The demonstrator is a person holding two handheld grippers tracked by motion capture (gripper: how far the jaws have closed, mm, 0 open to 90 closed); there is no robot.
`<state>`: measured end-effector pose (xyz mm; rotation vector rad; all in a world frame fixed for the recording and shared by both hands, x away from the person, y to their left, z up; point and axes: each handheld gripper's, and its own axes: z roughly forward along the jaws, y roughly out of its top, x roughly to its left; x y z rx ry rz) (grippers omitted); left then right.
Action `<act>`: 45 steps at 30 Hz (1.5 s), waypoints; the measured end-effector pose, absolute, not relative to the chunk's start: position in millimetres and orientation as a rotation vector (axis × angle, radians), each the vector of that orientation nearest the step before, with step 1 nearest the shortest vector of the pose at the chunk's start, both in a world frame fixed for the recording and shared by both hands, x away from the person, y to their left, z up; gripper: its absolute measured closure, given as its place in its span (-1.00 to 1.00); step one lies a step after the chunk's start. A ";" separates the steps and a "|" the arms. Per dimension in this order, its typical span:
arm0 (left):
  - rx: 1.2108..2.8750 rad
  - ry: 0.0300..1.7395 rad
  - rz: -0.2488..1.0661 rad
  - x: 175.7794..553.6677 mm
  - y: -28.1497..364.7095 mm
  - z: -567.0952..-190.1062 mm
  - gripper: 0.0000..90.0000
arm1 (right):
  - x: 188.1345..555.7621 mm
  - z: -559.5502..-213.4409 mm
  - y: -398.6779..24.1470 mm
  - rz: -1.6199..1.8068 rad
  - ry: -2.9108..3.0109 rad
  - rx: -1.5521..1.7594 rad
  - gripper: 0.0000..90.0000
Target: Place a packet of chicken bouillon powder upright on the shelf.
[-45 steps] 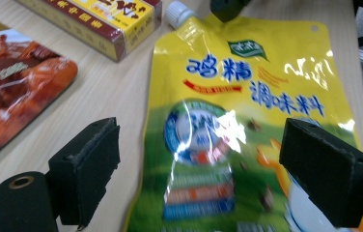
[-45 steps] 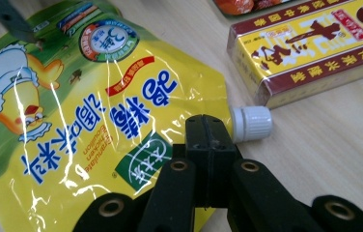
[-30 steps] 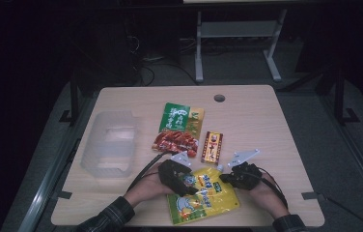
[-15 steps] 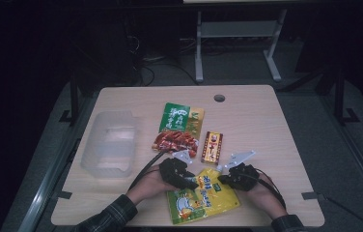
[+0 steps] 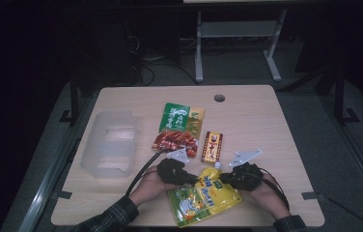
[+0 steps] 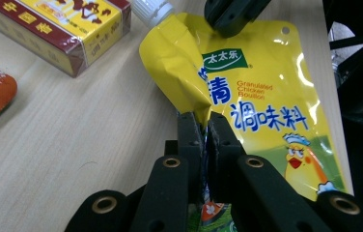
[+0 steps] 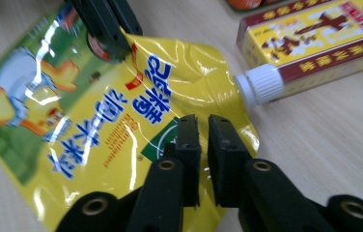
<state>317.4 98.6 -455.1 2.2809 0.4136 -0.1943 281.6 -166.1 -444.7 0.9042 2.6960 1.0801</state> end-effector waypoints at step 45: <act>1.884 0.558 0.161 312.9 174.8 -393.0 0.93 | 294.6 -427.7 -133.9 1.702 2.485 0.971 -0.08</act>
